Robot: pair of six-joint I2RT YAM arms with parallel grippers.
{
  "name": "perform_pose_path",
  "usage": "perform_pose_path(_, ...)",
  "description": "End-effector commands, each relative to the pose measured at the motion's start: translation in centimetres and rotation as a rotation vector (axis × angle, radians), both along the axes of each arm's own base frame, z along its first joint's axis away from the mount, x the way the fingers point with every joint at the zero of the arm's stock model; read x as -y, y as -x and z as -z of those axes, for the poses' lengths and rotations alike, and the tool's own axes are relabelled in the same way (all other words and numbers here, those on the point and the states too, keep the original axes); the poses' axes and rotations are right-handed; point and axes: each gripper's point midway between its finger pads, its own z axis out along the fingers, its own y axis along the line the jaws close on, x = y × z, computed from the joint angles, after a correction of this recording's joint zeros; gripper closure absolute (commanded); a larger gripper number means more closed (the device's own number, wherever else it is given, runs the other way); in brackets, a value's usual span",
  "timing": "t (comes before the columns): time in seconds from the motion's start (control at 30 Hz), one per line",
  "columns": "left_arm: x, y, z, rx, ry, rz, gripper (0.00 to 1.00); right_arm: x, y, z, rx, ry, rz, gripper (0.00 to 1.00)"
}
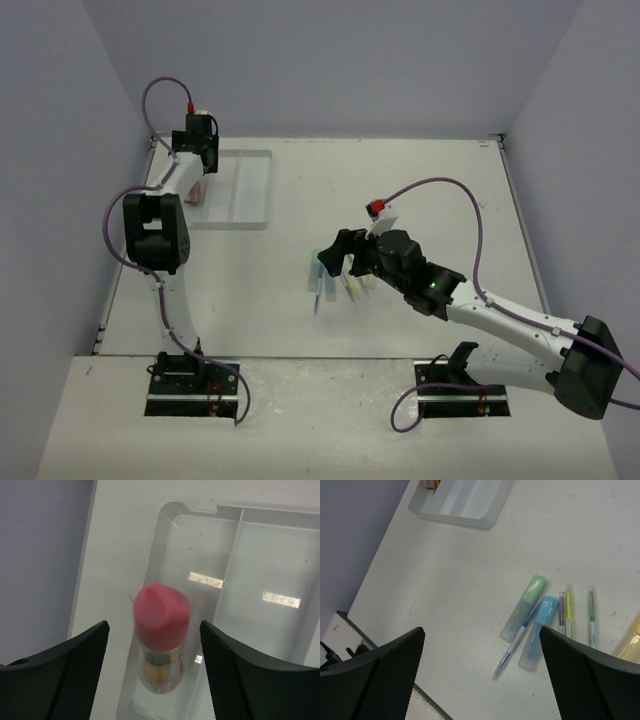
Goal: Sort the stationery into containers
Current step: Place the stationery in the storage box, then pick up the pen from the center of the board.
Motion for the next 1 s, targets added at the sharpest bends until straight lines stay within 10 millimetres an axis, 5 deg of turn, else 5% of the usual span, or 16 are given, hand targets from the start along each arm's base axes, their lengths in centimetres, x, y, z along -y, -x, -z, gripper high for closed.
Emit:
perform_pose_path(0.0, -0.1, -0.3, -1.0, 0.025, 0.024, -0.026, 0.20, -0.6, -0.8, -1.4, -0.015, 0.016, 0.011, 0.01)
perform_pose_path(0.13, 0.1, 0.4, -2.4, 0.044, 0.071, -0.080, 0.00, -0.3, -2.0, 0.3, -0.094, 0.079, 0.052, 0.02)
perform_pose_path(0.27, 1.2, 1.9, -6.3, 0.102, 0.191, -0.148, 0.00, 2.2, -3.2, 3.0, -0.218, 0.172, 0.125, 0.07)
perform_pose_path(0.37, 4.5, 4.5, -11.2, 0.191, 0.426, -0.142, 0.00, 5.5, -3.7, 5.9, -0.328, 0.302, 0.207, 0.15)
perform_pose_path(0.5, 11.1, 10.2, -14.8, 0.259, 0.706, 0.085, 0.00, 8.4, -3.9, 8.7, -0.408, 0.426, 0.270, 0.25)
perform_pose_path(0.57, 14.5, 12.9, -13.1, 0.262, 0.760, 0.184, 0.00, 9.5, -4.5, 10.7, -0.470, 0.486, 0.296, 0.26)
perform_pose_path(0.6, 15.2, 14.4, -14.6, 0.305, 0.754, 0.220, 0.00, 9.8, -4.7, 11.4, -0.490, 0.502, 0.300, 0.27)
perform_pose_path(0.63, 16.1, 15.4, -13.5, 0.281, 0.748, 0.237, 0.00, 10.1, -5.0, 12.3, -0.513, 0.522, 0.305, 0.29)
perform_pose_path(0.97, 18.3, 20.8, -11.2, 0.211, 0.742, 0.356, 0.00, 10.2, -6.4, 16.7, -0.625, 0.595, 0.287, 0.46)
